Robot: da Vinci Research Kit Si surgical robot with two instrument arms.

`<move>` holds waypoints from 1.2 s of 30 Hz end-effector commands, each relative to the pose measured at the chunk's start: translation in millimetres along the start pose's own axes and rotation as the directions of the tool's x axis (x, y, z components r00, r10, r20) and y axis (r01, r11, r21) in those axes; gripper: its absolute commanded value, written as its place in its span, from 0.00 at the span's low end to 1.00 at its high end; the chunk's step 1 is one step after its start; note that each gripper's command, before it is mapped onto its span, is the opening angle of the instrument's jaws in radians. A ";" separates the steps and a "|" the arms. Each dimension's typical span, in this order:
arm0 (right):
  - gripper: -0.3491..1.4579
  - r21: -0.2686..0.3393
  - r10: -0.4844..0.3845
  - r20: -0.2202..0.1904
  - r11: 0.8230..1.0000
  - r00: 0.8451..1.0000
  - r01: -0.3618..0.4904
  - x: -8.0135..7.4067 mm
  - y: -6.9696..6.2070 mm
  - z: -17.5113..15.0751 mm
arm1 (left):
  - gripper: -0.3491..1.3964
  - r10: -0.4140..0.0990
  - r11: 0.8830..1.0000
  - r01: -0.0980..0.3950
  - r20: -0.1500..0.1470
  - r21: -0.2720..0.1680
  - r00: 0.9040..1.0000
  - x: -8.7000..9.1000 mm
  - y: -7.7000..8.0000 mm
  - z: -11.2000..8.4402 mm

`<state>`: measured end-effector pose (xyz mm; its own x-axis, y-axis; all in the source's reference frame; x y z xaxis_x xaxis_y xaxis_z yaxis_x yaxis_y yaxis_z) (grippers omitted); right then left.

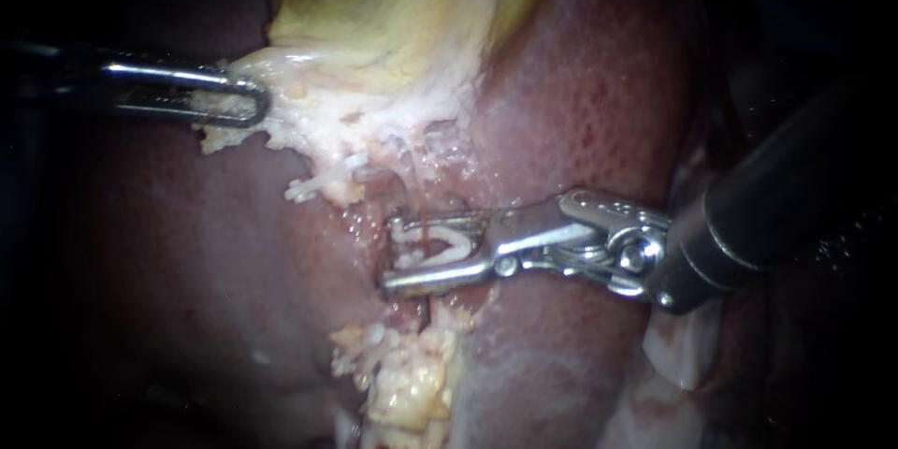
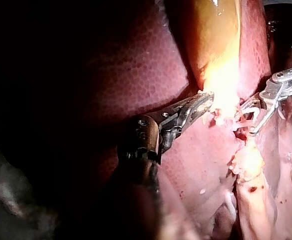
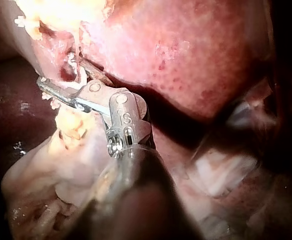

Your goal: Clipping second clip right tube

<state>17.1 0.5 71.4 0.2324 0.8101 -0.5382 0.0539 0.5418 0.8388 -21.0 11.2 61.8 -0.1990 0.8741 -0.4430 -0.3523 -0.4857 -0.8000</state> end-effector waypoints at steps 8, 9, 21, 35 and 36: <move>0.42 0.062 -0.015 0.027 0.998 1.000 0.013 0.1 -1.6 0.4 | 0.00 0.000 1.000 0.000 0.001 -0.001 1.000 0.0 -0.1 0.0; 0.42 0.061 -0.015 0.026 0.998 1.000 0.014 0.1 -1.6 0.4 | 0.00 0.000 1.000 0.000 0.001 -0.001 1.000 0.0 -0.1 0.0; 0.01 0.061 0.153 0.036 0.986 0.988 -0.155 0.5 -2.1 -0.9 | 0.00 0.000 1.000 0.000 0.001 -0.001 1.000 0.0 -0.2 0.0; 0.00 0.058 0.152 0.041 0.986 0.988 -0.154 0.2 -2.3 -1.2 | 0.00 0.000 1.000 0.000 0.001 0.000 1.000 -0.1 -0.3 0.1; 0.00 0.058 0.152 0.041 0.986 0.988 -0.154 0.2 -2.3 -1.2 | 0.00 0.000 1.000 0.000 0.000 0.000 1.000 -0.1 -0.3 0.1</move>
<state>15.8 -0.2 69.2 0.2774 0.8732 -0.4006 0.0731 0.3966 0.9151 -21.0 11.3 62.2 -0.1996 0.8740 -0.4432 -0.3518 -0.4860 -0.8000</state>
